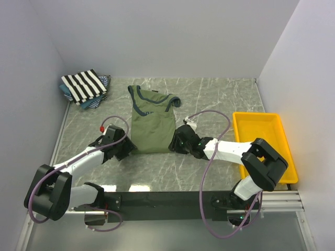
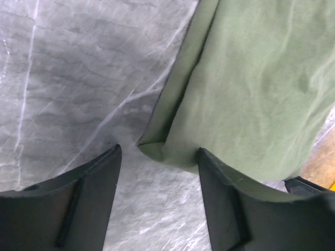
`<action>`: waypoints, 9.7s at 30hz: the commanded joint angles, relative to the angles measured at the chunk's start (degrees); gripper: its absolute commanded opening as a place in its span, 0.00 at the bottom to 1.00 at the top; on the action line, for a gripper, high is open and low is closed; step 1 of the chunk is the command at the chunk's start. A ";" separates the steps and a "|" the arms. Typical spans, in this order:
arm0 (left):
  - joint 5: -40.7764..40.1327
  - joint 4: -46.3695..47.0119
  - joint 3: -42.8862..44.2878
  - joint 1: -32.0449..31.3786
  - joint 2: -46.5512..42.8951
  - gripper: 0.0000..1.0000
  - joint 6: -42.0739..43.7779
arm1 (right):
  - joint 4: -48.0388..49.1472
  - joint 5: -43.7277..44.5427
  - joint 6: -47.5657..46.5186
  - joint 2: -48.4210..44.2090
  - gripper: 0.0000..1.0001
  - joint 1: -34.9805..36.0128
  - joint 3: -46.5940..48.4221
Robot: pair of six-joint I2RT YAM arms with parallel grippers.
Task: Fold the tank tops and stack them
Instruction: Fold the tank top
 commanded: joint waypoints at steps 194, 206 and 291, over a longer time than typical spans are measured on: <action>19.50 -7.14 3.65 -36.35 9.95 0.43 8.86 | -24.05 -2.58 -36.83 19.41 0.38 -12.62 32.73; 19.67 -7.05 3.92 -36.27 10.39 0.43 8.95 | -29.67 2.07 -35.78 28.20 0.37 -11.91 40.99; 20.55 -17.51 14.73 -19.04 3.45 0.52 14.66 | -30.21 6.39 -29.88 22.33 0.38 -19.91 38.63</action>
